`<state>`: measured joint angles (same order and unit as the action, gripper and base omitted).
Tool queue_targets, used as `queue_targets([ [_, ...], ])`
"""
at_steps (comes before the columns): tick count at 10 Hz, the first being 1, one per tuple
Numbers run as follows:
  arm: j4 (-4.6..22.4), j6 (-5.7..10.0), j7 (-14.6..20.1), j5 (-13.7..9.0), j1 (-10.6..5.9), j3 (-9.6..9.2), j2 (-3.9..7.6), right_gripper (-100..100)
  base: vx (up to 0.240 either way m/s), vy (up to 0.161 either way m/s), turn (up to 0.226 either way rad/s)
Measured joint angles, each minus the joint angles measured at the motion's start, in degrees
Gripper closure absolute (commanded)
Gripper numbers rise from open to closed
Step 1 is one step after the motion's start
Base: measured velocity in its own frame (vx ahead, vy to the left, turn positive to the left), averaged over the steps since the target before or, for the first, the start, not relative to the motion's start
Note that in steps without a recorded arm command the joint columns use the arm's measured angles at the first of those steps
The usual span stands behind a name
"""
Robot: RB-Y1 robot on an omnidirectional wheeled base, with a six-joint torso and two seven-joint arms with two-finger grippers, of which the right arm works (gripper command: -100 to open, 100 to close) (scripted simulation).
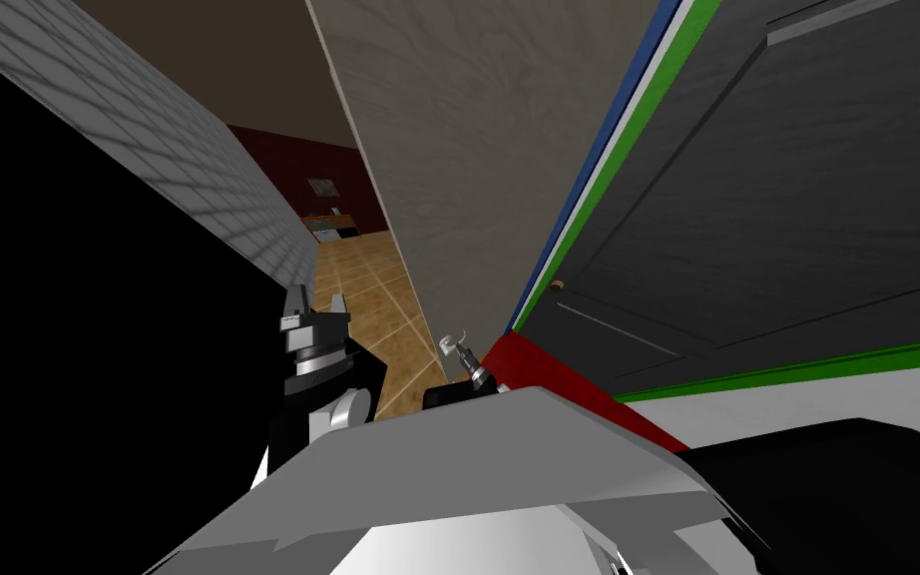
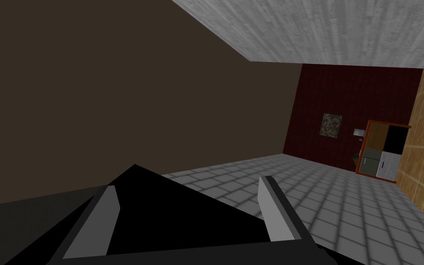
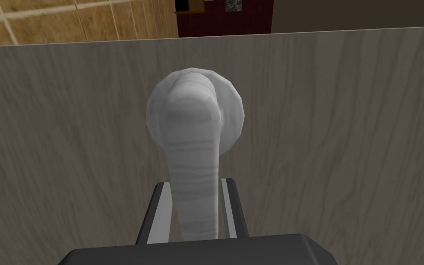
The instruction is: Push the door open
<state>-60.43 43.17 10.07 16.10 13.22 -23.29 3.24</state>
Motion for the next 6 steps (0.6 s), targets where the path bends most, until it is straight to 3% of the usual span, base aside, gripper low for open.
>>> queue_targets([
  [2,0.12,-0.07,-0.01,0.01,0.15,0.00,0.09,100,-0.005,-0.003,-0.002],
  [6,0.62,-0.27,-1.04,-0.82,0.41,-0.07,0.09,100,0.141,0.075,-0.064],
])
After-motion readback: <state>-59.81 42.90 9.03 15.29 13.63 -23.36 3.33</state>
